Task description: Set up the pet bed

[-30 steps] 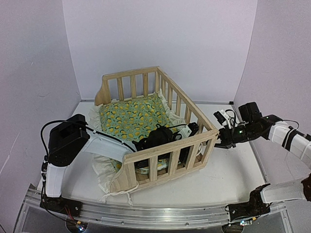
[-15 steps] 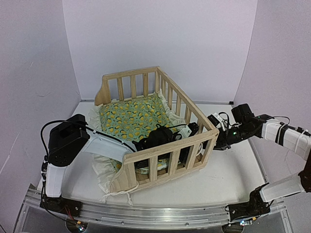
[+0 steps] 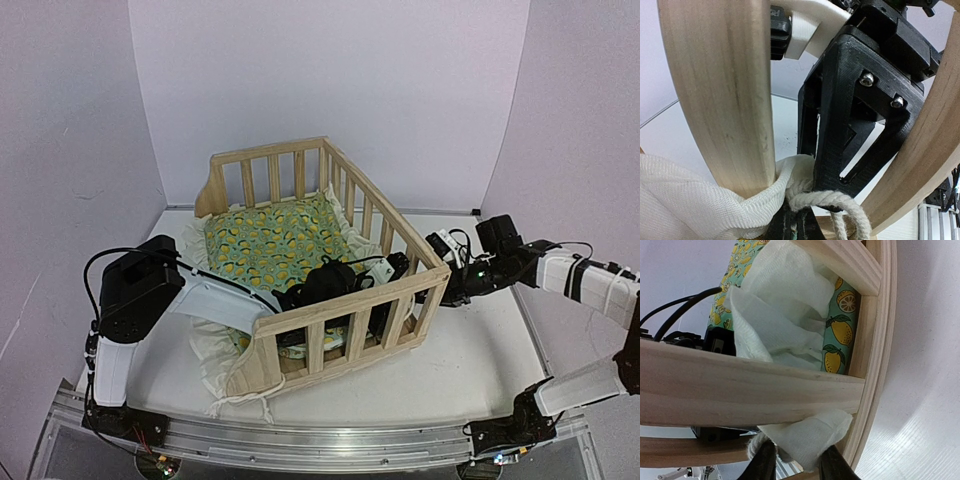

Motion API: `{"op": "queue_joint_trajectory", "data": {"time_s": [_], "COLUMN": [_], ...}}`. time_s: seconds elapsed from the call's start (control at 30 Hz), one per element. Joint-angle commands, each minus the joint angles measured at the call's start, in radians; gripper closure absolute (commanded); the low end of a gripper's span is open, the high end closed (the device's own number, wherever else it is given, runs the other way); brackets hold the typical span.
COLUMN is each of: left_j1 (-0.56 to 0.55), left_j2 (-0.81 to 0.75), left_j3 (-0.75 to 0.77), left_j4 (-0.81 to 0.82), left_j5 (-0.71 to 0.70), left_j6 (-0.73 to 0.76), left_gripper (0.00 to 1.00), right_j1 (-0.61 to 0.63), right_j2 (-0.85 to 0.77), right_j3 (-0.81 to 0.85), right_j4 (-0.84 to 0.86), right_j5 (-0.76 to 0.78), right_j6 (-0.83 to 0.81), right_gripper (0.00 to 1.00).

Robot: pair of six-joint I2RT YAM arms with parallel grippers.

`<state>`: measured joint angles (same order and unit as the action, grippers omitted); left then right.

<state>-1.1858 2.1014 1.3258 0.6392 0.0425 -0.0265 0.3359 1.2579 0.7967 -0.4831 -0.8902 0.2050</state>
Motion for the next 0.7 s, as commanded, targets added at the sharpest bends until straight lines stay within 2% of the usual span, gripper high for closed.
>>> {"op": "queue_joint_trajectory", "data": {"time_s": [0.0,0.17,0.27,0.33,0.4,0.57,0.67], "left_j1": [0.028,0.028,0.028,0.028,0.028,0.028,0.028], "left_j2": [-0.024,-0.013,-0.012,-0.017,-0.024,-0.037,-0.038], "left_j3": [0.014,0.032,0.038,0.033,0.023,0.013,0.016], "left_j4": [0.071,0.071,0.071,0.071,0.071,0.071,0.071], "left_j5": [-0.125,-0.112,-0.112,-0.118,-0.128,-0.152,-0.135], "left_j6": [-0.001,-0.010,-0.012,-0.013,-0.013,-0.024,-0.039], "left_gripper": [1.00,1.00,1.00,1.00,1.00,1.00,1.00], "right_j1": [0.023,0.044,0.053,0.054,0.057,0.087,0.095], "right_j2": [-0.028,-0.002,0.012,0.013,0.003,-0.047,-0.078], "right_j3": [-0.029,-0.034,-0.036,-0.032,-0.016,0.054,0.036], "right_j4": [0.008,0.059,0.082,0.065,0.010,-0.159,-0.066], "right_j5": [-0.087,-0.078,-0.057,0.006,0.118,0.632,0.736], "right_j6": [-0.006,0.029,0.056,0.072,0.094,0.203,0.266], "right_gripper": [0.65,0.70,0.76,0.85,0.91,0.89,0.86]}}
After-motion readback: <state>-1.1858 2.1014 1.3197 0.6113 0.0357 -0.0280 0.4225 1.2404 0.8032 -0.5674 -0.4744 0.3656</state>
